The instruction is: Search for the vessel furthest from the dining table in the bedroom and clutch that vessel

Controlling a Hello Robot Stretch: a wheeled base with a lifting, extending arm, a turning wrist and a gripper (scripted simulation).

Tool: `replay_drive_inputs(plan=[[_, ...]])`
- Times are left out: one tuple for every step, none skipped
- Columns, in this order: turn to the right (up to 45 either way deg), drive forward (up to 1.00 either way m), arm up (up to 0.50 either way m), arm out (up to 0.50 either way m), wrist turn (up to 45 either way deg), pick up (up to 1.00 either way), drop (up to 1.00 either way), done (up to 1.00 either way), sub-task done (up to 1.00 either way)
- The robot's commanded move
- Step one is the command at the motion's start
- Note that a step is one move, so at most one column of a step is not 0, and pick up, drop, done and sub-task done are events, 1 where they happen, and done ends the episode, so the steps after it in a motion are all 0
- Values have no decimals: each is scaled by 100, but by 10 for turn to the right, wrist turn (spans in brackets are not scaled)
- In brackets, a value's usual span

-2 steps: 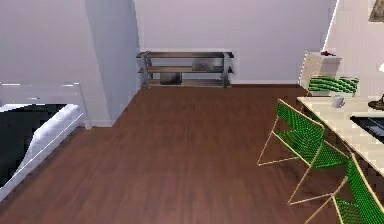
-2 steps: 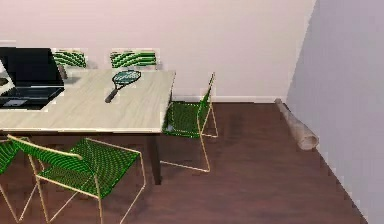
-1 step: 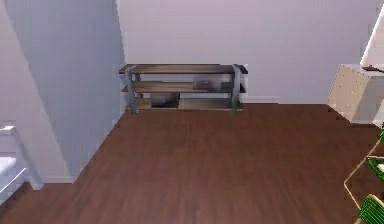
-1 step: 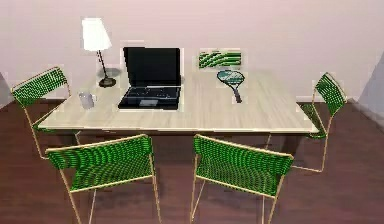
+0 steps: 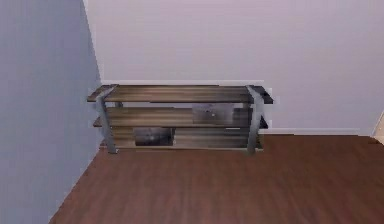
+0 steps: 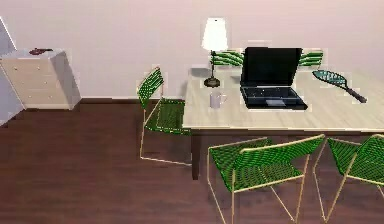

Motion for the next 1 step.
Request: replay_drive_inputs(plan=[[450, 0, 0, 0, 0, 0, 0, 0, 0]])
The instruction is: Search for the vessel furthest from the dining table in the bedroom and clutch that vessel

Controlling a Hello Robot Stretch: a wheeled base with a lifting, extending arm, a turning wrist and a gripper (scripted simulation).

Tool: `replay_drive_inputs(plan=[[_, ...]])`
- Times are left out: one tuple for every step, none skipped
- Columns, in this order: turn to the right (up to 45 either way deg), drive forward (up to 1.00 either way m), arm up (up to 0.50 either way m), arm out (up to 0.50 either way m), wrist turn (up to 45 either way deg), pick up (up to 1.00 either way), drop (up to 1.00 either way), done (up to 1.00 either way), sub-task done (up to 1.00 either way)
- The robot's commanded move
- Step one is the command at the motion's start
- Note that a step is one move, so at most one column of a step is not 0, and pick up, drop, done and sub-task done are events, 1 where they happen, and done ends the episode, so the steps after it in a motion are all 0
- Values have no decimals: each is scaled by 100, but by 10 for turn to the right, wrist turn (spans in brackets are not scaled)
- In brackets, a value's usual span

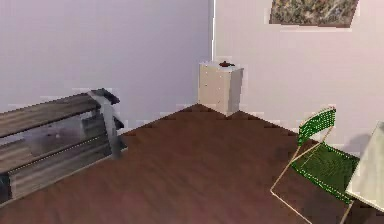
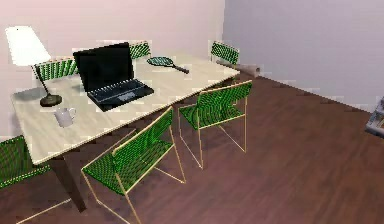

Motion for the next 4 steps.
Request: replay_drive_inputs(plan=[[240, 0, 0, 0, 0, 0, 0, 0, 0], [0, 55, 0, 0, 0, 0, 0, 0, 0], [-210, 0, 0, 0, 0, 0, 0, 0, 0], [0, 100, 0, 0, 0, 0, 0, 0, 0]])
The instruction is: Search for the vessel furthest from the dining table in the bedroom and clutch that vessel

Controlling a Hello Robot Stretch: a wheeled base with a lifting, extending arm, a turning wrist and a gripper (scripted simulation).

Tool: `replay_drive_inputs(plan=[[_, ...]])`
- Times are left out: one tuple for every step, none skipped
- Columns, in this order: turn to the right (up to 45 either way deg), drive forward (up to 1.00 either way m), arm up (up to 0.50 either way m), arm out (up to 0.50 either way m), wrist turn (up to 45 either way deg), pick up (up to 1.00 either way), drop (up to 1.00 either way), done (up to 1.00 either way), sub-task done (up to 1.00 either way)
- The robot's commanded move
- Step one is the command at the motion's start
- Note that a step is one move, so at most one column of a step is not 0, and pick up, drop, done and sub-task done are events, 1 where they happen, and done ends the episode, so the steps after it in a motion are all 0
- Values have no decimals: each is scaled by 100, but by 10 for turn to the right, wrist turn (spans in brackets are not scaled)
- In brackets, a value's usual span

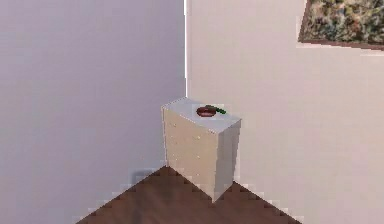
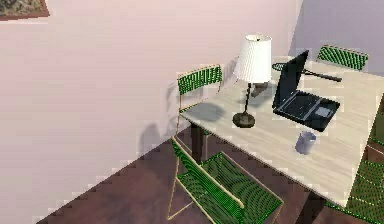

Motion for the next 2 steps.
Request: replay_drive_inputs(plan=[[-180, 0, 0, 0, 0, 0, 0, 0, 0], [0, 5, 0, 0, 0, 0, 0, 0, 0]])
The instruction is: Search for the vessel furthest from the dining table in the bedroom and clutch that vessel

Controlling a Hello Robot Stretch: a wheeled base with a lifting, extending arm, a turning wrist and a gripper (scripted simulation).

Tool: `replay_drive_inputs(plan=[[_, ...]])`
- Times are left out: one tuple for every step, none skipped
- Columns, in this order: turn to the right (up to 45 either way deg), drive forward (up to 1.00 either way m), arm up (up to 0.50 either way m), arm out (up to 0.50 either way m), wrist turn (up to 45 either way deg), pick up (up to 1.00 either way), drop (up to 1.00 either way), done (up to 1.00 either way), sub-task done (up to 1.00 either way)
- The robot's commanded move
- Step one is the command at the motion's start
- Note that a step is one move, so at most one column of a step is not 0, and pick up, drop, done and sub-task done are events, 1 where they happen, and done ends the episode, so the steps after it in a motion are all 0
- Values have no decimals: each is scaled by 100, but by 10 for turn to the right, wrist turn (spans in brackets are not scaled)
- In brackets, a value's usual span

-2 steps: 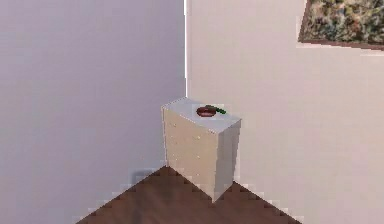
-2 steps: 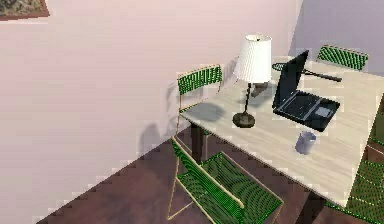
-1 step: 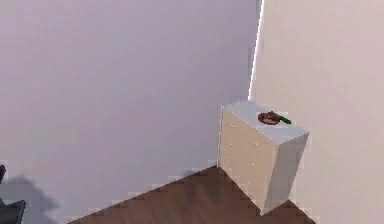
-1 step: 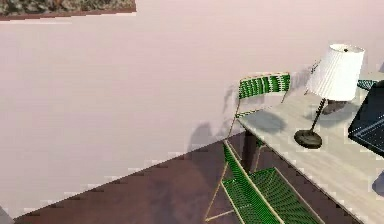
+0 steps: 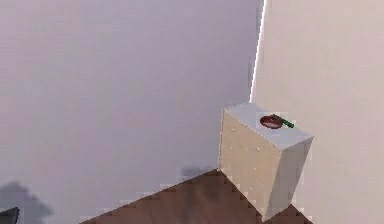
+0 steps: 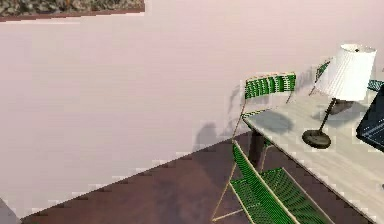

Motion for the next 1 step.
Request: replay_drive_inputs(plan=[[270, 0, 0, 0, 0, 0, 0, 0, 0]])
